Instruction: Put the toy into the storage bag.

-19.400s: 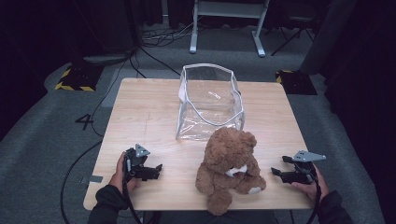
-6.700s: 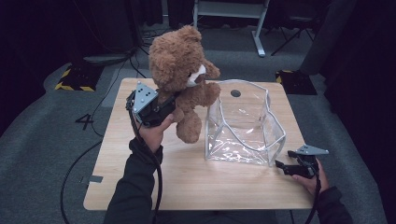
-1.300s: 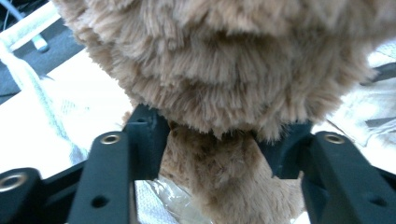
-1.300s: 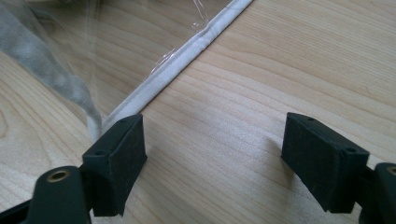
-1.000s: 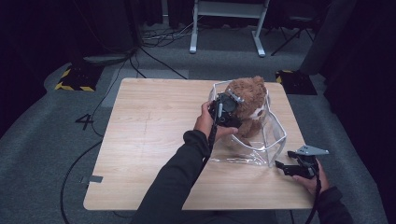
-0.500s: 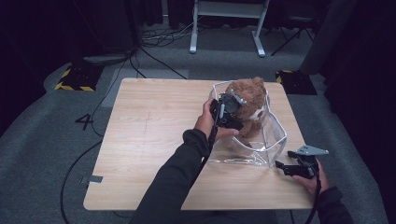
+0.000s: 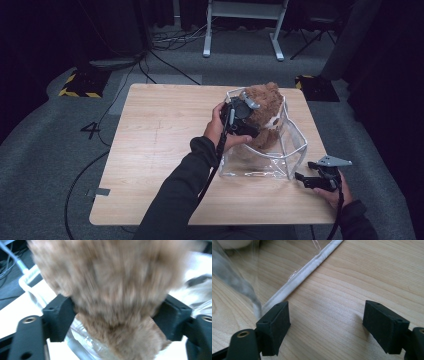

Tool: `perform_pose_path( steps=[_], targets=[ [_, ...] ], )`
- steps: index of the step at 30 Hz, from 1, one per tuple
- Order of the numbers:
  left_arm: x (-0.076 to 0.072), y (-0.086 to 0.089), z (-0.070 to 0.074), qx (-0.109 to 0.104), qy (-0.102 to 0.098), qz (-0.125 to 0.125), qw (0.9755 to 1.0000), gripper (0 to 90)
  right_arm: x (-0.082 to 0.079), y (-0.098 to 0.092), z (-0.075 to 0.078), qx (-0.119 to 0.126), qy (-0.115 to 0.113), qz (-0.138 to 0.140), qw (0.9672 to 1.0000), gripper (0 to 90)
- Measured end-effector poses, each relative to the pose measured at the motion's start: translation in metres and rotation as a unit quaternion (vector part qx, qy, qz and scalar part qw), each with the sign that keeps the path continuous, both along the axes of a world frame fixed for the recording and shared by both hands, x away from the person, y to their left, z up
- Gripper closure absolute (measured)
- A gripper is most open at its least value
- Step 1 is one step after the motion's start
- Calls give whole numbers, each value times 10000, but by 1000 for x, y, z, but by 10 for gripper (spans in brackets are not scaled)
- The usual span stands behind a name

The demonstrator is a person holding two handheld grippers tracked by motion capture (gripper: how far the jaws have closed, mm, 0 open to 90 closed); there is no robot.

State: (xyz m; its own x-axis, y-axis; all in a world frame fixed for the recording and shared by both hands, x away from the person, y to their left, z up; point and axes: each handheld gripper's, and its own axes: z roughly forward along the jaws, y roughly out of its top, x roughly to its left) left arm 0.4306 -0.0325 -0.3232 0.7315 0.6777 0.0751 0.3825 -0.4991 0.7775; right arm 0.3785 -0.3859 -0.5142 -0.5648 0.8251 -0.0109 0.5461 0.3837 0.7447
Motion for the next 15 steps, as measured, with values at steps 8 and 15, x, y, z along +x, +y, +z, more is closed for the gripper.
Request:
perform_pose_path(
  steps=[8,15],
  targets=[
    [-4,-2,1,247,-52,-97,9996,201,0,0,0,1,0,0,10000,216],
    [-4,-1,2,267,-25,-156,9995,200,0,0,0,-2,3,7,10000,216]
  ],
)
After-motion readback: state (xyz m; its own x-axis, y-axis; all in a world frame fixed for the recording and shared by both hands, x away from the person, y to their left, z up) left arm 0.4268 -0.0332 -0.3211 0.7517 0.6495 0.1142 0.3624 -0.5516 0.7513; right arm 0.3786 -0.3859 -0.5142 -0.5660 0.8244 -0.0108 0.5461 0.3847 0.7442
